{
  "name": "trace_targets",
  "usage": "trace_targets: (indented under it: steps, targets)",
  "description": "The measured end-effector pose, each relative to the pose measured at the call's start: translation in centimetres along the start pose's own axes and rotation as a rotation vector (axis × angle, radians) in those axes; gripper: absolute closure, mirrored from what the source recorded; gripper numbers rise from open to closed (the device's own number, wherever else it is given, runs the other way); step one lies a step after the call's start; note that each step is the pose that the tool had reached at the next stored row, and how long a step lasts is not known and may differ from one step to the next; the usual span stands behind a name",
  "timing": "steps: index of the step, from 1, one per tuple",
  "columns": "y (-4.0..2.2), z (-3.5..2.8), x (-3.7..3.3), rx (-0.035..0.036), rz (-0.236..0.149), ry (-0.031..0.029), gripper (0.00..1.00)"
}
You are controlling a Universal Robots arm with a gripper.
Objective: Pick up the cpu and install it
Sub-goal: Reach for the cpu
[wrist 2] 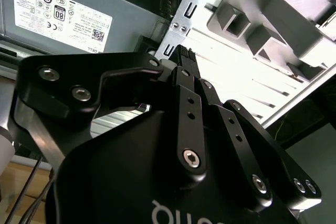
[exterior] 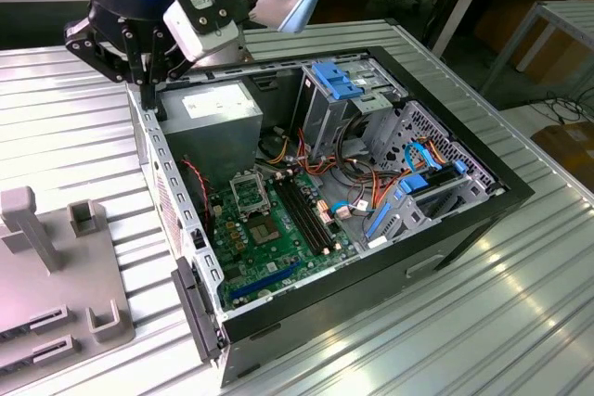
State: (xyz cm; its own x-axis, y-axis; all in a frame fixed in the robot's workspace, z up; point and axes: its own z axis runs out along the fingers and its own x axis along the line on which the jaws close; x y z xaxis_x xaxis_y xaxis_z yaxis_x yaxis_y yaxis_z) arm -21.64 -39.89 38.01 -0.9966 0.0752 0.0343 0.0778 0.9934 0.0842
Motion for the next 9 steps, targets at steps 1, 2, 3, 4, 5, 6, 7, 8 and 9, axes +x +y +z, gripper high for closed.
trace_targets:
  steps: [1,2,3,4,5,6,7,8,9]
  targets:
    - [-0.02,0.01,0.19,0.0000,0.000,0.0001,0.89]
    - [-0.02,0.02,0.31,-0.0001,0.000,0.0001,0.89]
    - [-0.03,0.03,0.43,-0.0001,0.000,0.0001,0.89]
    - [-0.05,0.04,0.62,0.0000,0.000,0.0001,0.89]
    - [-0.06,0.05,0.80,-0.0001,0.000,0.0001,0.89]
    - [-0.07,0.05,0.89,-0.0001,0.000,0.0001,0.89]
    - [-0.08,0.06,1.01,-0.0001,0.000,0.0002,0.89]
    - [-0.09,0.06,1.10,0.0000,0.000,0.0002,0.89]
    - [-0.10,0.07,1.21,0.0000,0.000,0.0003,0.89]
